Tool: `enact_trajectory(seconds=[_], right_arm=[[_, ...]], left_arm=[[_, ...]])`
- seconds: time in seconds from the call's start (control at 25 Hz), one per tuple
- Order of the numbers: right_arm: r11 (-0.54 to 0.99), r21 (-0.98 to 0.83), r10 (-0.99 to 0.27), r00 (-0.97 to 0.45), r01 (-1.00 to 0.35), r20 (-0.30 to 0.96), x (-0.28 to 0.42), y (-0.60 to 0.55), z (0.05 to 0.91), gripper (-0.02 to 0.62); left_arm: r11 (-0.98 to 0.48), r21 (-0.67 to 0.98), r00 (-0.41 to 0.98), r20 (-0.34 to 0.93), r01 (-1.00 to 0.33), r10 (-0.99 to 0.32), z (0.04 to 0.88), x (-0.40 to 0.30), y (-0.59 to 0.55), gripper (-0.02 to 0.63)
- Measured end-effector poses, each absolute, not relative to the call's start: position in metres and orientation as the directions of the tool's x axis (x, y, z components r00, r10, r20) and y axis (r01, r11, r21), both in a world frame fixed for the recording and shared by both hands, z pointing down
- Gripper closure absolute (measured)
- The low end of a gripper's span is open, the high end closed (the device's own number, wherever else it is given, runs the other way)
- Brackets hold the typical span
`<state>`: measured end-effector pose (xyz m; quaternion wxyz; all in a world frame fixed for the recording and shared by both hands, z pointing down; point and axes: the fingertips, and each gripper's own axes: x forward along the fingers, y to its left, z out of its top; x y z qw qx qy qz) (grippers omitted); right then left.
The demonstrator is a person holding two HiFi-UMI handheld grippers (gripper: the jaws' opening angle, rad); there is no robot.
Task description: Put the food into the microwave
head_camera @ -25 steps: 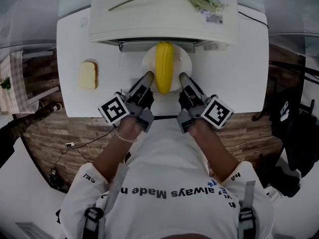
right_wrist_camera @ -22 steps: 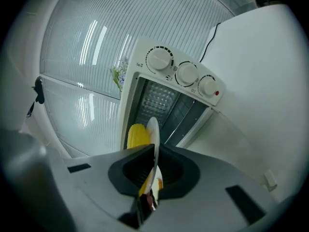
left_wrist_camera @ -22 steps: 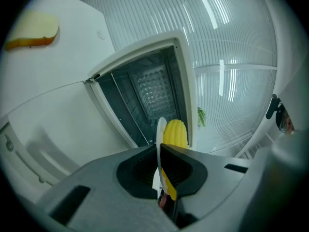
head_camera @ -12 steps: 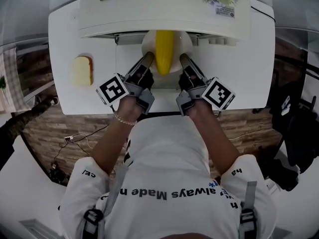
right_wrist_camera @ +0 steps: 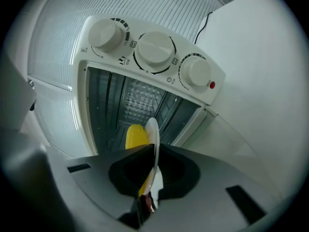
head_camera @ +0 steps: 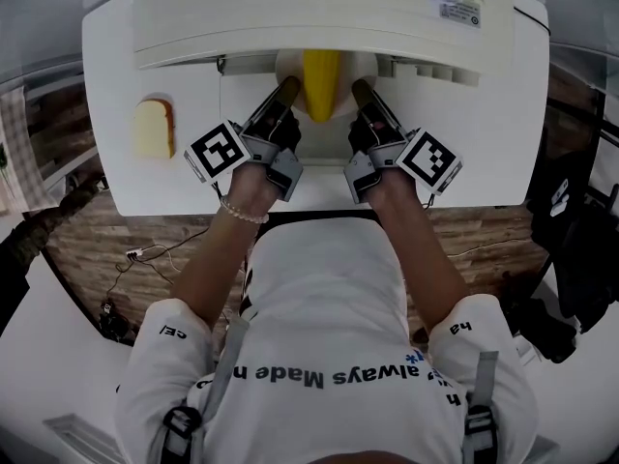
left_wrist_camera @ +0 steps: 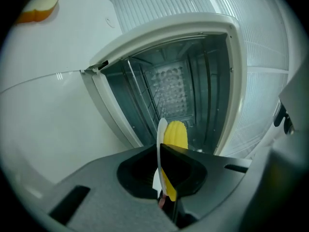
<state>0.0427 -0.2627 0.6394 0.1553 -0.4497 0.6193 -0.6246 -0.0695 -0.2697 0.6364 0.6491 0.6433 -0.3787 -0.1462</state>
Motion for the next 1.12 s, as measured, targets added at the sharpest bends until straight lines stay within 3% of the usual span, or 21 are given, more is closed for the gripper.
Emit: enact_trajectory(seconds=[0.36, 0.8, 0.92, 1.12], right_arm=[[-0.181, -0.909, -0.76, -0.533, -0.375, 0.371, 0.042, -0.273, 0.65, 0.569], [-0.19, -0.952, -0.73, -0.614, -0.239, 0.3, 0.024, -0.252, 0.648, 0.518], [-0.21, -0.956, -0.741, -0.605, -0.203, 0.291, 0.022, -0.252, 0.648, 0.57], [-0.258, -0.956, -0.766, -0.573, -0.142, 0.292, 0.024, -0.259, 0.651, 0.575]], left_arm=[[0.166, 0.951, 0.651, 0.299, -0.26, -0.697, 0.643, -0.068, -0.281, 0.589], [0.179, 0.939, 0.639, 0.333, -0.294, -0.694, 0.649, -0.068, -0.297, 0.589], [0.174, 0.947, 0.648, 0.312, -0.269, -0.695, 0.648, -0.066, -0.3, 0.588], [0.139, 0.97, 0.661, 0.238, -0.2, -0.711, 0.638, -0.061, -0.308, 0.584]])
